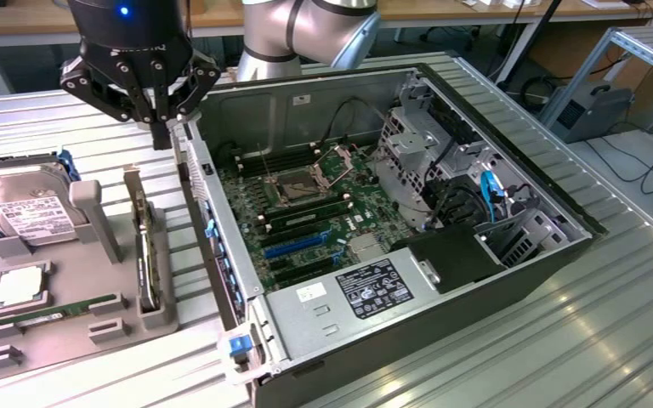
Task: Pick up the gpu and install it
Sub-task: 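Reach for the gpu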
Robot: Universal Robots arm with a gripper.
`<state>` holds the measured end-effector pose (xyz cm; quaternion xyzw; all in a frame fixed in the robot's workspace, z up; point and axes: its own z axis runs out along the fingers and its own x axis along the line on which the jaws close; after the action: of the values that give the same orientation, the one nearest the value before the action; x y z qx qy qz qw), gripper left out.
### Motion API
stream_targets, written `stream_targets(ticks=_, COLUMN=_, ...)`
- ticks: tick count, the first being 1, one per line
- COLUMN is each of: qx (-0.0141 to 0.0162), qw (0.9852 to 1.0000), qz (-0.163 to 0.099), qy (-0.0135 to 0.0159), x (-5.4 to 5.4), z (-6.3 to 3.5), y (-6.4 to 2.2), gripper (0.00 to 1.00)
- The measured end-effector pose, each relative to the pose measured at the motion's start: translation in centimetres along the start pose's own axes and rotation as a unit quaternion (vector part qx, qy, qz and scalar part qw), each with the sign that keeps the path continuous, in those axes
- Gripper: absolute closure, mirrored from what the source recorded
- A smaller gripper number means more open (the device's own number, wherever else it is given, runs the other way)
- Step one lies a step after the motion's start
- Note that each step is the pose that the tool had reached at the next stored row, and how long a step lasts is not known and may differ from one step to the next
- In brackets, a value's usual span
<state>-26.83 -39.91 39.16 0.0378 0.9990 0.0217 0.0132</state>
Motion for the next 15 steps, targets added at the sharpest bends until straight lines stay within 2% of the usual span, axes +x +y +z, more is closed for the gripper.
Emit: stream_targets(ticks=15, qx=0.0, qw=1.0, qz=0.0, qy=0.0, x=0.7, z=0.17, y=-0.84, gripper=0.89)
